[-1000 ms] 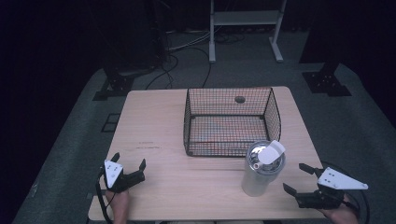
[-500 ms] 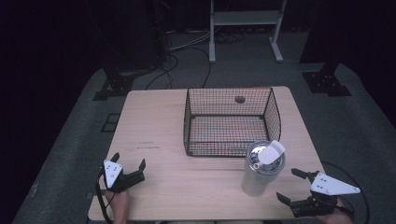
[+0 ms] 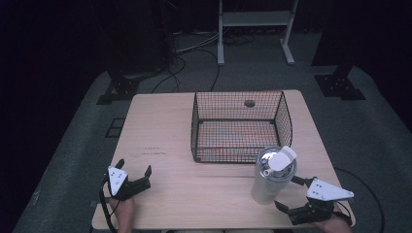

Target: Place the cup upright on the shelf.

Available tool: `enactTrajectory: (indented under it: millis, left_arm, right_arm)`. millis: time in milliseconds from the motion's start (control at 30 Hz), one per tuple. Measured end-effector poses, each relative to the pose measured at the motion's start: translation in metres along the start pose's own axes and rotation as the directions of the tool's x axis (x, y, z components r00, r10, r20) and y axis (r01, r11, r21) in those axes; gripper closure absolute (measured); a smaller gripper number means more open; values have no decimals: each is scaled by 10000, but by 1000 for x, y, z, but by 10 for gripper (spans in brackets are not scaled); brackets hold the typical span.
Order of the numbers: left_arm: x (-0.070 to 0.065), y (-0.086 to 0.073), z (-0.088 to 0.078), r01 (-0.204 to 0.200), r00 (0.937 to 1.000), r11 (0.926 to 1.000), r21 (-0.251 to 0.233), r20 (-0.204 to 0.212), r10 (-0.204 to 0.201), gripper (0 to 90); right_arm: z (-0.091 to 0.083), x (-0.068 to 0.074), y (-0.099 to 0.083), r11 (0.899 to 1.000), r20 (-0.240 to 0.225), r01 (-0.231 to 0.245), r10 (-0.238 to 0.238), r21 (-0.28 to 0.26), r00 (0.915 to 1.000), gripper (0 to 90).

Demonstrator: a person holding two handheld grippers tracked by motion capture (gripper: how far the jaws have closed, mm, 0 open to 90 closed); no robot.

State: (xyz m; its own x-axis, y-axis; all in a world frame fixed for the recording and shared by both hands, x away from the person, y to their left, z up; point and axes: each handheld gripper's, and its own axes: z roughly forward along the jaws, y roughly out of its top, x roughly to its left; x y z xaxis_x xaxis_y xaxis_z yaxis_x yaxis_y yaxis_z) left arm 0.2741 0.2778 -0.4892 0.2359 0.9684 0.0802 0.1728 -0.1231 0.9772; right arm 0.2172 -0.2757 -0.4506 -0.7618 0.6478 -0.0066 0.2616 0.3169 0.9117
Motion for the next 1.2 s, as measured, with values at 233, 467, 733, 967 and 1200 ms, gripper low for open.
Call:
enactTrajectory:
  millis: [233,467,733,967,1200]
  left_arm:
    - [0,0,0,-8,10000,10000,-4,9,8,0]
    - [0,0,0,-6,10000,10000,-4,13,6,0]
    - [0,0,0,-1,10000,10000,-10,18,1,0]
    - [0,0,0,-6,10000,10000,-14,24,6,0]
    - [0,0,0,-7,10000,10000,-8,33,7,0]
  right_arm:
    - [11,-3,5,9999,64,-51,52,-152,10000,30]
    - [21,-5,8,9994,106,128,-125,-318,9999,30]
    - [27,-4,12,9982,114,127,-121,-590,9999,31]
    - [34,-3,14,9952,-6,226,-227,-957,9997,58]
    - [37,-3,11,9907,14,171,-171,-1349,9999,77]
